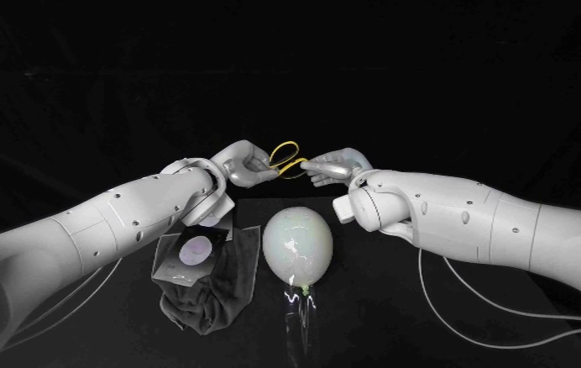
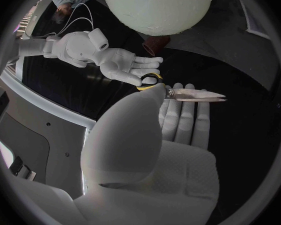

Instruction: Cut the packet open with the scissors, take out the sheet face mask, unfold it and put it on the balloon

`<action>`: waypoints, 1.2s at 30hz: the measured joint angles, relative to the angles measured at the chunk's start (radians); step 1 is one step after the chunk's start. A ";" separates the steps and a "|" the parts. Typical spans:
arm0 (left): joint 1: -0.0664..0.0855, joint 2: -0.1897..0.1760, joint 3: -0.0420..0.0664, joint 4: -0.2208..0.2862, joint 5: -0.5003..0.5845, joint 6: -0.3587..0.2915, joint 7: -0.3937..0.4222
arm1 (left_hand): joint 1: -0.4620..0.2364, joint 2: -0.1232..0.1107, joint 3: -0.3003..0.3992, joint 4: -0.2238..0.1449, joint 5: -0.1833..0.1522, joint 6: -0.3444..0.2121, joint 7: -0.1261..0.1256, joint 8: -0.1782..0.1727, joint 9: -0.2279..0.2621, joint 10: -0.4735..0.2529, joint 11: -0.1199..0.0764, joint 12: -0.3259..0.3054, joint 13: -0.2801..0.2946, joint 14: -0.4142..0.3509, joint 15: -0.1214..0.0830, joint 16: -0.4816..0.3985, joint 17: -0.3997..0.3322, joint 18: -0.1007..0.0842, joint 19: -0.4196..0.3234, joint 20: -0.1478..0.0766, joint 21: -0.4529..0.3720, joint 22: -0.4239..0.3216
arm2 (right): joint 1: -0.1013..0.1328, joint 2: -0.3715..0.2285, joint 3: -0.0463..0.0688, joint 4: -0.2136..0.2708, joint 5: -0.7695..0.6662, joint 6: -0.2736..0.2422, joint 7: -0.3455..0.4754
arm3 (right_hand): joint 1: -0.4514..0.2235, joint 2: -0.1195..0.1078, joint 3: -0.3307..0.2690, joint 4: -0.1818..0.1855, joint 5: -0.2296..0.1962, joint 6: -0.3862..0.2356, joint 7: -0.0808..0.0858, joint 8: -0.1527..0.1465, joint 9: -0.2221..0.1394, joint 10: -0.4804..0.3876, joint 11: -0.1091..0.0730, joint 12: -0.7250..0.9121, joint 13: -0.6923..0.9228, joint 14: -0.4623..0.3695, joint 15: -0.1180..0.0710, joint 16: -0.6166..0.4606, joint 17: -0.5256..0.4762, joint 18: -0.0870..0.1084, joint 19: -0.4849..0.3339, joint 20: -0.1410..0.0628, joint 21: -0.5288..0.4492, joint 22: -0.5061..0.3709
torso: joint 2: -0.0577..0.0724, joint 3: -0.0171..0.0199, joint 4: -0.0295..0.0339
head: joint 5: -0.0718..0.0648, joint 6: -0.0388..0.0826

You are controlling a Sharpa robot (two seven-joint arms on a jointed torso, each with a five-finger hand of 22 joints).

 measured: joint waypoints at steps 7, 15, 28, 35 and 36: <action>0.000 -0.013 0.000 -0.006 0.054 0.053 -0.040 | -0.034 -0.009 0.045 -0.034 -0.001 -0.007 0.007 0.010 0.020 0.003 0.000 -0.003 0.000 0.000 0.000 -0.004 0.007 0.000 0.059 -0.002 0.044 0.017 | 0.008 -0.056 0.000 -0.053 -0.094 0.076 0.049 | 0.040 0.028 -0.061 0.018 0.022 0.035 0.005 -0.021 -0.007 -0.001 -0.016 0.046 -0.001 0.124 -0.027 0.022 -0.039 0.039 0.126 0.008 -0.048 -0.060 | 0.000 0.0000 -0.0016 | 0.006 -0.002; -0.001 -0.033 0.001 -0.009 0.129 0.138 -0.101 | -0.075 -0.008 0.069 -0.083 0.002 -0.007 0.007 0.012 0.021 0.002 0.000 -0.003 0.000 0.006 0.001 -0.004 0.014 -0.002 0.096 -0.029 0.102 0.047 | 0.035 -0.104 0.000 -0.075 -0.311 0.175 0.125 | 0.164 0.059 0.001 -0.061 0.022 0.094 -0.008 -0.038 -0.024 0.036 -0.068 0.061 -0.006 0.630 -0.143 0.256 0.053 0.039 0.500 -0.122 0.208 0.063 | 0.002 0.0013 -0.0019 | 0.014 0.000; 0.007 -0.048 0.004 -0.016 0.266 0.282 -0.221 | -0.089 -0.007 0.073 -0.093 0.001 -0.012 0.005 0.012 0.024 0.002 0.000 -0.003 0.000 0.007 0.000 -0.004 0.017 -0.008 0.096 -0.029 0.113 0.055 | 0.111 -0.078 0.001 -0.025 -0.722 0.230 0.140 | 0.118 0.005 0.085 -0.072 0.089 0.129 -0.019 -0.082 -0.041 0.088 -0.080 0.034 -0.006 0.835 -0.152 0.813 0.749 -0.031 0.764 -0.140 0.831 0.745 | 0.010 0.0007 0.0018 | 0.020 0.001; 0.022 -0.051 0.005 -0.010 0.315 0.312 -0.275 | -0.100 -0.010 0.082 -0.103 0.001 -0.014 0.004 0.016 0.025 0.006 0.003 -0.004 0.000 0.010 -0.003 -0.004 0.019 -0.008 0.096 -0.029 0.116 0.059 | 0.121 -0.033 0.001 0.017 -0.943 0.226 0.102 | 0.122 -0.007 0.100 -0.087 0.069 0.123 -0.035 -0.098 -0.042 0.072 -0.081 0.010 -0.006 0.835 -0.152 0.840 0.798 -0.031 0.765 -0.138 0.862 0.784 | 0.022 -0.0012 0.0038 | 0.030 0.004; 0.024 -0.051 0.005 -0.009 0.319 0.314 -0.280 | -0.102 -0.009 0.082 -0.103 0.001 -0.014 0.004 0.016 0.025 0.007 0.003 -0.004 0.000 0.010 -0.003 -0.004 0.019 -0.008 0.096 -0.029 0.116 0.059 | 0.122 -0.027 0.001 0.021 -0.970 0.225 0.097 | 0.122 -0.007 0.100 -0.087 0.069 0.119 -0.039 -0.103 -0.043 0.066 -0.078 0.006 -0.006 0.836 -0.152 0.840 0.797 -0.031 0.760 -0.138 0.862 0.779 | 0.024 -0.0015 0.0043 | 0.032 0.005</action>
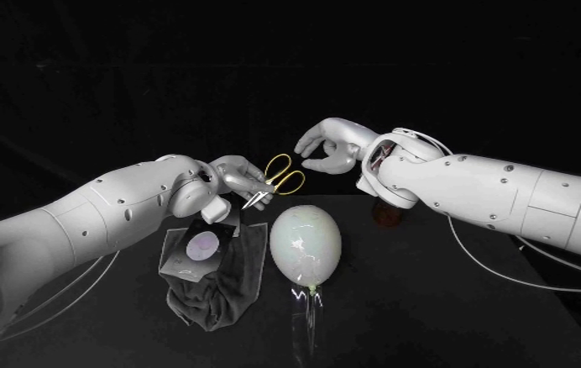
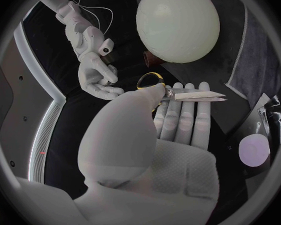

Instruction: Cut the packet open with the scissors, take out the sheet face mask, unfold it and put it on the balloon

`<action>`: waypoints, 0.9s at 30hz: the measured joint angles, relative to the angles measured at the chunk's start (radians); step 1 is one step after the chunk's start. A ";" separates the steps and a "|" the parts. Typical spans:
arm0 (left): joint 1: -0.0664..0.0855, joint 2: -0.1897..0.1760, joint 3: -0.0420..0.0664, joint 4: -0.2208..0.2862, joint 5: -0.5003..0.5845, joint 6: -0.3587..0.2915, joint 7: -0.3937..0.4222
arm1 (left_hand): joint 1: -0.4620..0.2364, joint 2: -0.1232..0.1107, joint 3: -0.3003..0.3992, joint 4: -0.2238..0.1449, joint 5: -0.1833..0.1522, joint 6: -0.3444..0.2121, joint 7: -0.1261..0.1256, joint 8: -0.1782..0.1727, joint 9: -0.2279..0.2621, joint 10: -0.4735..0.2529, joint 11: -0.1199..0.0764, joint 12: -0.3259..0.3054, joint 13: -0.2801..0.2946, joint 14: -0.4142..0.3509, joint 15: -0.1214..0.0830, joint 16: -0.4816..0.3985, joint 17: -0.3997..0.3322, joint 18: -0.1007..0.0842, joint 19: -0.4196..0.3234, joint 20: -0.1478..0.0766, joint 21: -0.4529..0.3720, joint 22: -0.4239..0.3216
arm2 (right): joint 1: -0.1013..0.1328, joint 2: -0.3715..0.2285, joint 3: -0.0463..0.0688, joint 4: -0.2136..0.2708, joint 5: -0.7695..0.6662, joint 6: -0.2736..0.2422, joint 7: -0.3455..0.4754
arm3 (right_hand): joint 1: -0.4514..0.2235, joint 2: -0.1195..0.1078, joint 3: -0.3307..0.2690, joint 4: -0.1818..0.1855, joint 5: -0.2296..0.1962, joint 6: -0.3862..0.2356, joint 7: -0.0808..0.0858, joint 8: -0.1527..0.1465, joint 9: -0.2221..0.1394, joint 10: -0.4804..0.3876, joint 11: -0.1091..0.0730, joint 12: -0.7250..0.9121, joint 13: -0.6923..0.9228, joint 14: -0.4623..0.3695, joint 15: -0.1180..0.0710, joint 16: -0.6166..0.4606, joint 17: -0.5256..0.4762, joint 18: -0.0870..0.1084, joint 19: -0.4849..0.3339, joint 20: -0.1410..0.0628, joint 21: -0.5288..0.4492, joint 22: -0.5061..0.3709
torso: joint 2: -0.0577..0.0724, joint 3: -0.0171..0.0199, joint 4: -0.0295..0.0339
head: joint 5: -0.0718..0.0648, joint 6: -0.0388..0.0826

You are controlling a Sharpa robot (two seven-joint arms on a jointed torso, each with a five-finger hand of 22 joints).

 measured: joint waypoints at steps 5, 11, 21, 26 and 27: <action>0.012 -0.001 0.000 0.002 0.017 0.006 -0.025 | 0.000 0.000 -0.003 -0.003 0.000 0.000 0.000 0.000 0.000 0.001 -0.001 0.000 0.000 0.000 0.000 0.000 0.000 0.000 0.000 0.000 0.005 0.002 | 0.002 0.027 0.000 0.016 -0.136 -0.012 -0.023 | 0.004 -0.004 0.003 -0.003 -0.004 -0.003 -0.003 -0.002 -0.001 -0.025 0.009 -0.015 0.000 0.003 0.003 0.000 -0.008 0.000 -0.023 0.002 -0.014 -0.024 | 0.009 -0.0028 0.0019 | 0.001 0.003; 0.026 0.001 0.001 0.002 0.027 0.009 -0.046 | 0.000 0.000 -0.003 -0.003 0.000 0.000 0.000 0.000 0.001 0.001 -0.001 0.000 0.000 0.003 0.003 0.000 0.001 0.000 0.000 0.000 0.009 0.004 | 0.003 0.040 -0.001 0.034 -0.247 -0.031 -0.042 | 0.004 -0.004 -0.004 -0.009 -0.009 -0.010 -0.003 -0.011 -0.004 -0.046 0.002 -0.022 0.000 0.003 0.003 0.000 -0.001 0.000 -0.030 0.002 -0.018 -0.028 | 0.021 -0.0068 0.0060 | 0.002 0.009; 0.040 0.001 0.001 0.014 0.037 0.011 -0.069 | -0.005 0.005 0.001 -0.012 -0.004 0.000 0.000 0.000 0.001 0.001 -0.001 0.001 0.000 0.007 0.000 0.000 0.003 0.000 -0.004 -0.004 0.015 0.008 | 0.003 0.062 -0.001 0.045 -0.351 -0.050 -0.069 | 0.007 -0.014 -0.024 -0.021 -0.025 -0.026 -0.016 -0.021 -0.007 -0.098 -0.018 -0.022 0.000 0.004 -0.007 0.009 0.015 0.000 -0.044 -0.013 -0.026 -0.036 | 0.034 -0.0092 0.0123 | 0.005 0.019; 0.043 -0.006 0.001 0.033 0.042 0.012 -0.076 | -0.005 0.005 0.001 -0.012 0.000 -0.002 0.001 -0.001 0.006 0.001 -0.001 0.003 0.001 0.007 0.000 0.000 0.003 -0.001 -0.004 -0.004 0.016 0.008 | 0.002 0.076 -0.002 0.033 -0.385 -0.047 -0.088 | 0.007 -0.014 -0.037 -0.025 -0.025 -0.026 -0.016 -0.022 -0.007 -0.139 -0.028 -0.022 0.000 0.003 -0.023 0.009 0.023 0.000 -0.058 -0.027 -0.047 -0.059 | 0.038 -0.0084 0.0158 | 0.006 0.020; 0.044 -0.008 0.001 0.038 0.042 0.012 -0.077 | -0.005 0.005 0.001 -0.012 0.000 -0.002 0.001 -0.001 0.007 0.001 -0.001 0.003 0.001 0.007 0.000 0.000 0.003 0.000 -0.004 -0.004 0.020 0.010 | 0.002 0.079 -0.002 0.029 -0.392 -0.045 -0.093 | 0.007 -0.014 -0.038 -0.026 -0.025 -0.026 -0.017 -0.025 -0.007 -0.143 -0.030 -0.022 0.000 0.006 -0.026 0.009 0.024 0.000 -0.060 -0.029 -0.047 -0.061 | 0.039 -0.0083 0.0169 | 0.006 0.020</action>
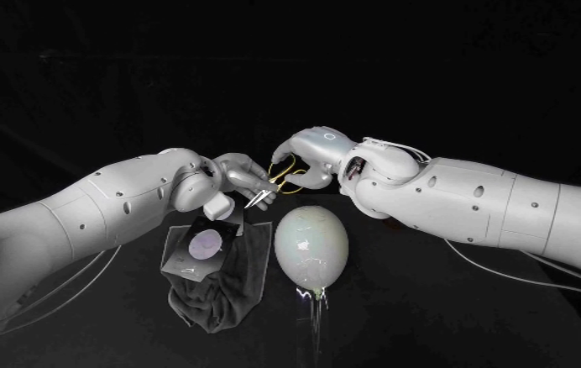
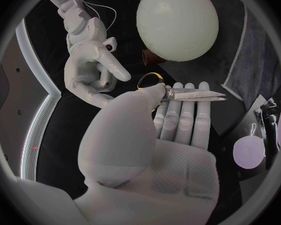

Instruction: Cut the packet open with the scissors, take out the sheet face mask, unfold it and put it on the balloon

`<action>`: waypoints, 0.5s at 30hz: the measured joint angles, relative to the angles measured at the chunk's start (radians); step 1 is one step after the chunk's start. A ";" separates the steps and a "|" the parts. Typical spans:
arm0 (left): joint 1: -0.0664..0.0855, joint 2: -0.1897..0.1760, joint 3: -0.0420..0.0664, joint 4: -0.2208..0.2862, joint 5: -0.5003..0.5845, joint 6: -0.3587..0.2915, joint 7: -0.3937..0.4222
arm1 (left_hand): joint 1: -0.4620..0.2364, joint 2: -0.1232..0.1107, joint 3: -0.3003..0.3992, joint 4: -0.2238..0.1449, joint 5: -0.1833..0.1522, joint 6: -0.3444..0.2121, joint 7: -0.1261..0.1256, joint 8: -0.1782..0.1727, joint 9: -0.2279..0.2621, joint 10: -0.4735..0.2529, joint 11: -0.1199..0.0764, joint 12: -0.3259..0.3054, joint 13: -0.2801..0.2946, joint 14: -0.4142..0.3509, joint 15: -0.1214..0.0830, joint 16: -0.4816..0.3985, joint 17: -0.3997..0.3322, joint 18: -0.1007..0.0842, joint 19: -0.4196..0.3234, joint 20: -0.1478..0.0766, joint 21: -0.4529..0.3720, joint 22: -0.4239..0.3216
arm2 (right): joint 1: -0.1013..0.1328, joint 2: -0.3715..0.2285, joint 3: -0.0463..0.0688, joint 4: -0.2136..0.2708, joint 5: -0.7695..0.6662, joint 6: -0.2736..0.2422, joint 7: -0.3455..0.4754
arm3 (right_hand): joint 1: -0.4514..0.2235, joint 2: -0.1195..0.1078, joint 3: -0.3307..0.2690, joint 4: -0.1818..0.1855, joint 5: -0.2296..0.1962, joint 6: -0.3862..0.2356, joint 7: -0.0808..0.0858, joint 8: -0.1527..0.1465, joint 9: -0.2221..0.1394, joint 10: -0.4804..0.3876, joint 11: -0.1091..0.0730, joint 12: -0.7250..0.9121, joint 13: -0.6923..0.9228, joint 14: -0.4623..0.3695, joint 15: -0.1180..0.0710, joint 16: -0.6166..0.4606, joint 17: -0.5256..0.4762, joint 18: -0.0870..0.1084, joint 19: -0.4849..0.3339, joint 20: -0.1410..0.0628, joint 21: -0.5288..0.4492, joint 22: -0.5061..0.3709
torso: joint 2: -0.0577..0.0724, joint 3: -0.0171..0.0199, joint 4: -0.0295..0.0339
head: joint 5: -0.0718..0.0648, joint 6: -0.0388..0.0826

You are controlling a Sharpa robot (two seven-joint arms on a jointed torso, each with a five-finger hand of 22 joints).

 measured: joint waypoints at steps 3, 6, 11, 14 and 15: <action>0.002 -0.008 0.000 0.016 0.002 0.000 -0.003 | 0.000 0.000 0.000 0.000 0.000 0.000 0.000 0.000 0.000 0.004 0.004 0.000 0.000 0.000 0.000 0.000 0.001 0.000 0.000 0.000 0.000 0.000 | 0.000 0.004 -0.001 -0.010 -0.013 0.007 -0.011 | 0.000 0.000 -0.003 0.002 -0.005 0.000 0.000 0.000 0.000 -0.001 -0.002 0.000 0.000 0.000 0.000 0.000 0.000 0.000 0.000 0.000 0.000 0.003 | 0.002 0.0004 0.0020 | -0.002 0.000; 0.005 -0.020 0.000 0.041 0.003 0.000 -0.006 | 0.000 0.000 -0.001 -0.001 0.000 0.000 0.000 0.000 0.000 0.004 0.004 0.000 0.000 0.000 0.000 0.000 0.001 0.000 0.000 0.000 0.000 0.001 | -0.001 0.010 -0.002 -0.023 -0.023 0.018 -0.021 | 0.000 0.000 -0.003 0.002 -0.005 0.000 0.000 0.000 0.000 -0.002 -0.002 0.000 0.000 0.000 0.000 0.000 0.003 0.000 0.000 0.000 0.000 0.008 | 0.004 0.0000 0.0031 | -0.004 0.000; 0.010 -0.036 0.000 0.077 0.003 -0.003 -0.012 | -0.004 0.004 -0.003 -0.003 0.000 -0.006 0.001 -0.001 0.017 0.011 -0.004 0.006 0.002 0.000 0.000 0.000 0.001 -0.001 -0.002 -0.002 0.007 0.005 | -0.002 0.015 -0.005 -0.035 -0.035 0.039 -0.031 | 0.007 0.007 -0.003 0.002 -0.010 0.000 0.000 0.000 0.000 0.002 0.002 0.004 0.003 0.000 0.000 0.006 0.011 0.000 0.006 -0.005 0.006 0.019 | 0.005 0.0004 0.0038 | -0.003 -0.001; 0.013 -0.044 0.000 0.098 0.003 -0.010 -0.016 | -0.004 0.004 -0.004 -0.004 0.000 -0.001 0.002 0.000 0.017 0.012 -0.005 0.006 0.002 0.000 0.000 0.000 0.002 0.001 -0.004 -0.004 0.007 0.005 | -0.003 0.015 -0.006 -0.036 -0.040 0.053 -0.034 | 0.007 0.007 -0.003 0.002 -0.013 0.001 -0.001 0.000 0.000 0.025 0.002 0.015 0.004 0.000 0.000 0.006 0.013 0.000 0.010 -0.002 0.006 0.023 | 0.005 0.0005 0.0042 | -0.003 -0.002; 0.014 -0.045 0.000 0.103 0.003 -0.012 -0.016 | -0.004 0.004 -0.004 -0.004 0.000 0.000 0.002 0.000 0.020 0.012 -0.005 0.006 0.002 0.000 0.000 0.000 0.002 0.004 -0.004 -0.004 0.007 0.007 | -0.003 0.014 -0.006 -0.035 -0.041 0.058 -0.035 | 0.007 0.007 -0.003 0.002 -0.013 0.004 -0.004 0.000 0.000 0.031 0.002 0.015 0.005 0.000 0.000 0.006 0.013 0.000 0.010 -0.002 0.006 0.025 | 0.004 0.0006 0.0042 | -0.004 -0.002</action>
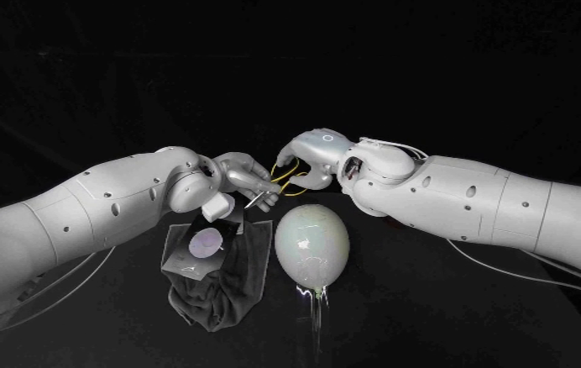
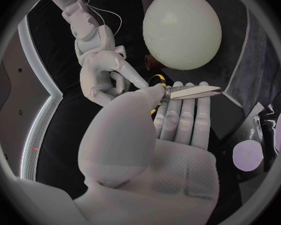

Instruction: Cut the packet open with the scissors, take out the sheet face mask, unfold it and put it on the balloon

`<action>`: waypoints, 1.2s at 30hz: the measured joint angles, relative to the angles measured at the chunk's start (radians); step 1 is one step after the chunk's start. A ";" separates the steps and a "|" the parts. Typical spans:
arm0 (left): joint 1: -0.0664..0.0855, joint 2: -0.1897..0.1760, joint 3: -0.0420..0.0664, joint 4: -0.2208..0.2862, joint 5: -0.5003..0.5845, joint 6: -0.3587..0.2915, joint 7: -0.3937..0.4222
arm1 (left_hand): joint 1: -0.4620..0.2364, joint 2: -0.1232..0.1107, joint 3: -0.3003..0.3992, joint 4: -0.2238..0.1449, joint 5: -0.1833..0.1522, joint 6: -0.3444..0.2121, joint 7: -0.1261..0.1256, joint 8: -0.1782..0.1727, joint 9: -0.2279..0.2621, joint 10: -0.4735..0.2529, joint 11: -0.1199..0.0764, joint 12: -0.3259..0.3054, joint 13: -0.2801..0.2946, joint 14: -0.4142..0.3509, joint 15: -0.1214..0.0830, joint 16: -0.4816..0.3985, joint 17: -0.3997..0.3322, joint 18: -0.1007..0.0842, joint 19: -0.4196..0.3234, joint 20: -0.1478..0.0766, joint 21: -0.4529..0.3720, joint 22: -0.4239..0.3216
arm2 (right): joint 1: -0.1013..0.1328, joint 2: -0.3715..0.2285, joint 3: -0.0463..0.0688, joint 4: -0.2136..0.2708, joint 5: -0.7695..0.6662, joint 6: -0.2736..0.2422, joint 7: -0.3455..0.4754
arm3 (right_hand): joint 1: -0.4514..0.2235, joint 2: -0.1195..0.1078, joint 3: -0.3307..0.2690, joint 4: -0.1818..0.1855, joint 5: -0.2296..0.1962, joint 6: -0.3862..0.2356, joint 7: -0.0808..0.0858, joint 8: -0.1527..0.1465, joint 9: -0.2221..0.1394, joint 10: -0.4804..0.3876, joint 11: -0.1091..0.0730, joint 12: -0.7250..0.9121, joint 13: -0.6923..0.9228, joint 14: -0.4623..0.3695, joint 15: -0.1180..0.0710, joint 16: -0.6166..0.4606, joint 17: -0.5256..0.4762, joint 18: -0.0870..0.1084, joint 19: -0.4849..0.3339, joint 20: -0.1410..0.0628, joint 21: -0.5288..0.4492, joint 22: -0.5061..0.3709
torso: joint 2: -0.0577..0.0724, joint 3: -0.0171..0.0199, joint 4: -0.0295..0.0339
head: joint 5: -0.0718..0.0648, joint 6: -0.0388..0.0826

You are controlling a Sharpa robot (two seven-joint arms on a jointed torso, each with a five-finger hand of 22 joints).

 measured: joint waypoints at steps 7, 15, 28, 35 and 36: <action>0.002 -0.003 -0.001 0.020 -0.004 -0.016 -0.005 | 0.000 0.000 0.000 0.000 0.000 0.000 0.000 0.000 0.000 0.000 0.000 0.000 0.000 0.000 0.000 0.000 0.000 0.005 0.000 0.000 0.000 0.000 | 0.000 -0.014 0.000 0.008 -0.004 0.024 -0.004 | -0.007 0.007 0.000 0.000 -0.004 0.015 0.004 0.000 0.000 0.021 0.003 0.008 0.001 -0.004 0.004 0.000 0.001 0.000 0.005 0.005 0.000 0.004 | -0.001 0.0002 -0.0017 | 0.002 -0.001; 0.005 -0.004 0.001 0.034 -0.005 -0.020 -0.002 | -0.007 0.001 0.000 0.000 0.000 0.003 -0.003 0.006 0.000 0.000 0.000 -0.003 0.000 0.004 -0.004 0.000 0.002 0.005 0.000 0.000 0.011 0.004 | -0.003 -0.018 -0.003 0.012 -0.005 0.045 -0.009 | -0.007 0.007 -0.003 0.003 -0.008 0.015 0.004 0.000 0.000 0.025 0.007 0.008 0.001 -0.001 0.007 0.000 -0.001 0.000 0.005 0.005 0.000 0.004 | 0.000 0.0012 -0.0019 | -0.001 0.001; 0.005 -0.012 0.002 0.056 -0.011 -0.021 -0.001 | -0.009 -0.002 -0.003 -0.003 -0.004 0.003 -0.003 0.006 0.001 0.000 0.000 -0.003 0.000 0.004 -0.004 0.000 0.002 0.005 -0.004 -0.004 0.015 0.009 | -0.004 -0.009 -0.003 0.009 -0.005 0.074 -0.015 | -0.011 0.011 -0.006 0.006 -0.011 0.022 0.011 0.000 0.000 0.035 0.013 0.014 0.001 -0.003 0.012 0.000 -0.002 0.000 0.007 0.007 0.000 0.007 | 0.000 0.0000 -0.0010 | -0.006 0.002; 0.018 -0.033 0.002 0.093 -0.020 -0.016 -0.009 | -0.016 0.002 -0.005 -0.006 0.000 0.002 -0.003 0.003 0.001 0.000 0.000 -0.002 0.000 0.004 -0.004 0.000 0.003 0.005 -0.004 -0.004 0.023 0.012 | -0.003 0.003 -0.004 0.000 -0.020 0.092 -0.026 | -0.015 0.015 -0.006 0.006 -0.039 0.027 0.009 0.000 -0.001 0.078 0.025 0.026 0.000 -0.001 0.026 0.006 0.008 -0.001 0.035 0.023 0.033 0.051 | 0.000 -0.0006 0.0001 | -0.008 0.003; 0.022 -0.036 0.002 0.099 -0.022 -0.014 -0.011 | -0.016 0.002 -0.005 -0.006 0.000 0.001 -0.002 0.003 0.001 0.000 0.000 -0.002 0.000 0.004 -0.004 0.000 0.003 0.005 -0.004 -0.003 0.023 0.012 | -0.002 0.005 -0.005 -0.002 -0.024 0.095 -0.028 | -0.015 0.015 -0.004 0.007 -0.044 0.028 0.009 0.000 -0.001 0.084 0.026 0.026 0.001 -0.002 0.028 0.006 0.007 -0.001 0.039 0.025 0.038 0.057 | 0.000 -0.0006 0.0002 | -0.008 0.003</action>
